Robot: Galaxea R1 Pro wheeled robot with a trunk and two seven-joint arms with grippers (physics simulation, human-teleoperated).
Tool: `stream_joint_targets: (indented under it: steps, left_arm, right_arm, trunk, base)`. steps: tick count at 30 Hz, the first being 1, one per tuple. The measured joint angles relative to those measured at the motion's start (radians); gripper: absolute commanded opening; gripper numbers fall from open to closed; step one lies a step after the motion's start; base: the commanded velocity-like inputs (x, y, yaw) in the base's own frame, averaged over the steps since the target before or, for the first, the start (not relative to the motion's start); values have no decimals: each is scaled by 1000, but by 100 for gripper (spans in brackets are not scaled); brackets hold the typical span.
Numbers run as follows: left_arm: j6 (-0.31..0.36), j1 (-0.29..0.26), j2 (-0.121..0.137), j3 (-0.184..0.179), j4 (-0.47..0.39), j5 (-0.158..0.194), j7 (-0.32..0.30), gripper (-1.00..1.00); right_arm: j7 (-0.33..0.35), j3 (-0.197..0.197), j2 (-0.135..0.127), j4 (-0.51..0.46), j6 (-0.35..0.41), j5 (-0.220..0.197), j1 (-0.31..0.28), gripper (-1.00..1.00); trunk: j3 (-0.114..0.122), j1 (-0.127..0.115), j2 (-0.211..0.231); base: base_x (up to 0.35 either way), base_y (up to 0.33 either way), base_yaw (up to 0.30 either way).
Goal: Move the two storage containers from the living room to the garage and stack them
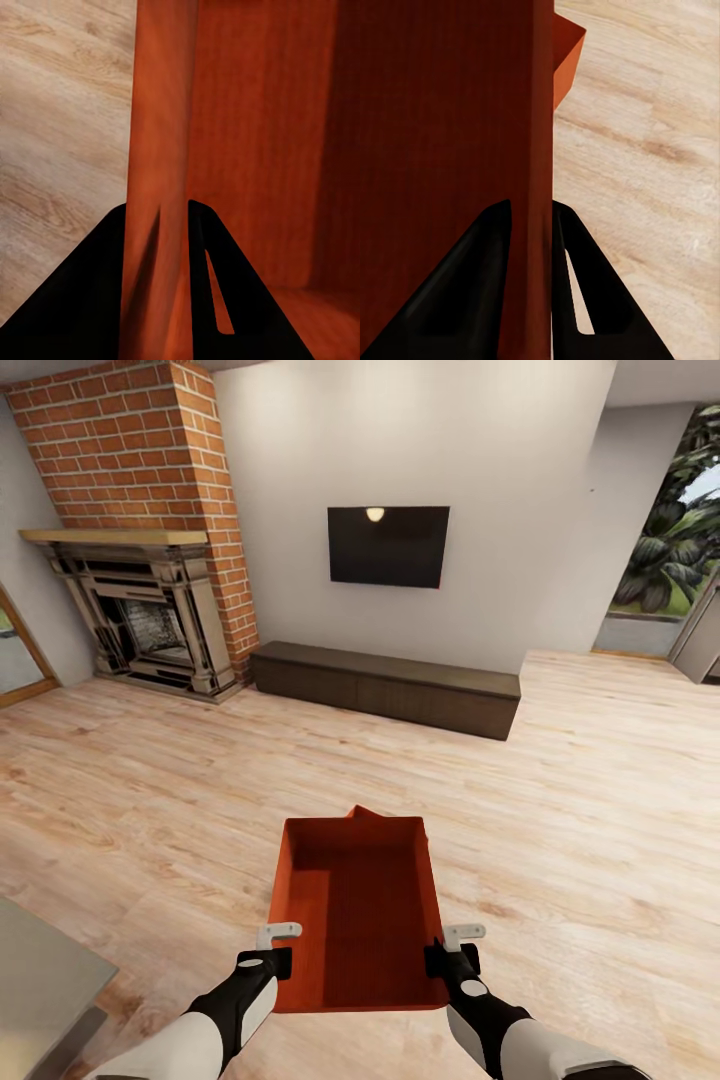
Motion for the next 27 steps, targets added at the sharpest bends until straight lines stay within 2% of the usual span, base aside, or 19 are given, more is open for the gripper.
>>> stream_joint_targets:
  steps: [27]
  left_arm:
    - [0,0,-1,1,0,1,1,-100]
  right_arm:
    - [1,-3,-1,-2,4,5,0,-100]
  trunk:
    - [85,-104,189]
  base:
    - [0,0,0]
